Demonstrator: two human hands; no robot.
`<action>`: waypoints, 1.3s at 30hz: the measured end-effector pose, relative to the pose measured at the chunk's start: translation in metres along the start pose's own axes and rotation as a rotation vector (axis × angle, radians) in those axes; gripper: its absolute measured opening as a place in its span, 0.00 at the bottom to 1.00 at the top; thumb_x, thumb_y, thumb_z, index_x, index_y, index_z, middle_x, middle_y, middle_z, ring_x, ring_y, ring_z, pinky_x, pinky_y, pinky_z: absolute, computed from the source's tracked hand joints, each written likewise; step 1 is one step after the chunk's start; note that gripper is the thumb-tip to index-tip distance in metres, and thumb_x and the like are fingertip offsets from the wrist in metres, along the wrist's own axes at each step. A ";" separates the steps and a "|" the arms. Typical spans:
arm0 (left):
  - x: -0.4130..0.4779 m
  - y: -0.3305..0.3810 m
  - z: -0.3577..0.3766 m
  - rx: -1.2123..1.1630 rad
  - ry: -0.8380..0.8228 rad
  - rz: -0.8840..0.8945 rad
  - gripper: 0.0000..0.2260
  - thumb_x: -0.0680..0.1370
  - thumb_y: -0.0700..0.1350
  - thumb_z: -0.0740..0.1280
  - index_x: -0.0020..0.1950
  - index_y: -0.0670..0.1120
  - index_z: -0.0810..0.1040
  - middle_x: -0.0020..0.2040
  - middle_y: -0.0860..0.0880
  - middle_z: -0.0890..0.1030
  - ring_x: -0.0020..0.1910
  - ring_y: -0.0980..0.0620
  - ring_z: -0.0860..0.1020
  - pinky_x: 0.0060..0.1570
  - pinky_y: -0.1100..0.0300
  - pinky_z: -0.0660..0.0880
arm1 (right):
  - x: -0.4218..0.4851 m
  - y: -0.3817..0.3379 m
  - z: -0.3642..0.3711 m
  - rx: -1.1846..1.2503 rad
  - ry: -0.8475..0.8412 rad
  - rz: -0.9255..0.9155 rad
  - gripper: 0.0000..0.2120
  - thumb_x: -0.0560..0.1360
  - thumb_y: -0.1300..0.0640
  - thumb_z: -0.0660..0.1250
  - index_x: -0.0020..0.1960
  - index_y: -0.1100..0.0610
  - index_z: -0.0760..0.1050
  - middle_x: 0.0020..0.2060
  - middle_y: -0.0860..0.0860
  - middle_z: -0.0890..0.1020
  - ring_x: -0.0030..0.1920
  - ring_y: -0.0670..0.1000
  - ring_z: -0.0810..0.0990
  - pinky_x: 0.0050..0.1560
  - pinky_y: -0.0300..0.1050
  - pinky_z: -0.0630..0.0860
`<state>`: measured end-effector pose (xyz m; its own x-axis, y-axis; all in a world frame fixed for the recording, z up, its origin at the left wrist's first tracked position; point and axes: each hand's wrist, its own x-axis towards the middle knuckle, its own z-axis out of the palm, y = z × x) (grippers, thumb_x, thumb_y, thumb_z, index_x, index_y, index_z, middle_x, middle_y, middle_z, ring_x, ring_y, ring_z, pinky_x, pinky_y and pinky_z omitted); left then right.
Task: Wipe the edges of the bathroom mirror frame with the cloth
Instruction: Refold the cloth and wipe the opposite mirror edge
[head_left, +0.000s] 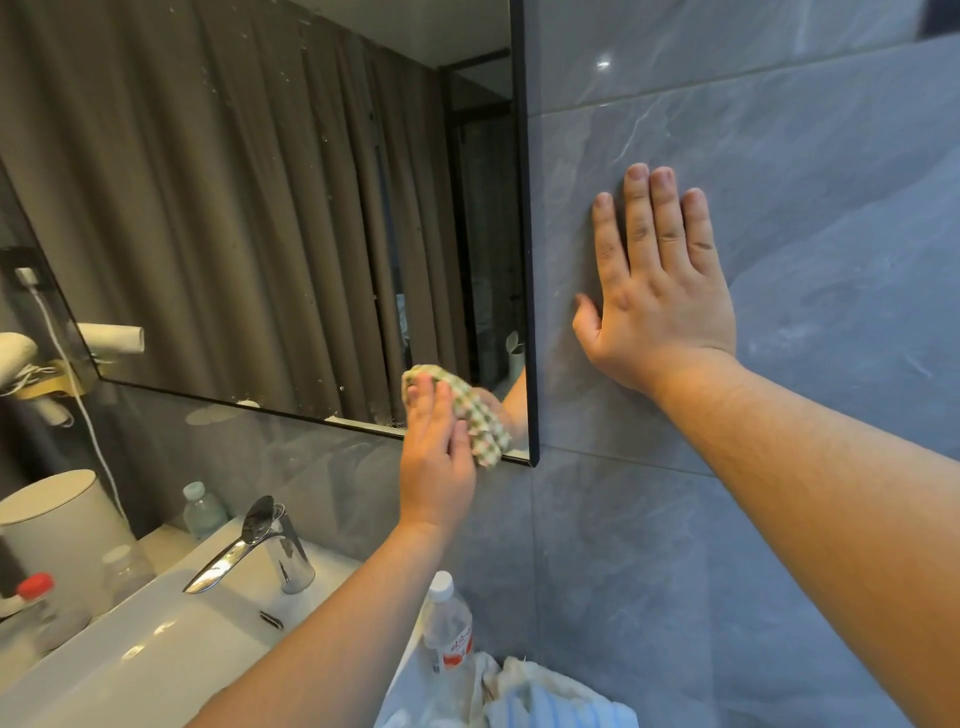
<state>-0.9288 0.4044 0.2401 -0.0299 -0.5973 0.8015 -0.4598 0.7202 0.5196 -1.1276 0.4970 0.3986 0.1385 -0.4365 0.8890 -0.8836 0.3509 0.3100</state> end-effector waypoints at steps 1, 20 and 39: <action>-0.001 -0.005 -0.003 -0.018 0.027 -0.121 0.23 0.82 0.41 0.59 0.77 0.41 0.61 0.79 0.50 0.54 0.78 0.52 0.51 0.72 0.73 0.46 | 0.000 0.000 0.000 0.004 0.003 -0.001 0.39 0.79 0.43 0.55 0.80 0.62 0.44 0.79 0.64 0.46 0.79 0.62 0.43 0.77 0.57 0.38; -0.005 -0.010 -0.071 -0.110 -0.114 -0.249 0.13 0.66 0.38 0.63 0.42 0.55 0.80 0.42 0.54 0.80 0.44 0.64 0.76 0.42 0.74 0.69 | 0.000 0.000 0.001 0.011 0.014 0.005 0.39 0.79 0.43 0.55 0.80 0.62 0.44 0.79 0.63 0.45 0.79 0.62 0.43 0.78 0.57 0.38; 0.015 -0.023 -0.041 -0.018 0.244 -0.492 0.16 0.78 0.45 0.68 0.64 0.42 0.78 0.56 0.47 0.71 0.48 0.54 0.72 0.48 0.71 0.64 | 0.000 0.000 0.001 0.019 0.020 0.003 0.39 0.79 0.43 0.55 0.80 0.62 0.45 0.79 0.64 0.46 0.79 0.63 0.43 0.77 0.57 0.38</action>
<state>-0.8821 0.3934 0.2518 0.3926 -0.7671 0.5073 -0.3524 0.3840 0.8534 -1.1282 0.4964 0.3982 0.1442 -0.4191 0.8964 -0.8925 0.3362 0.3007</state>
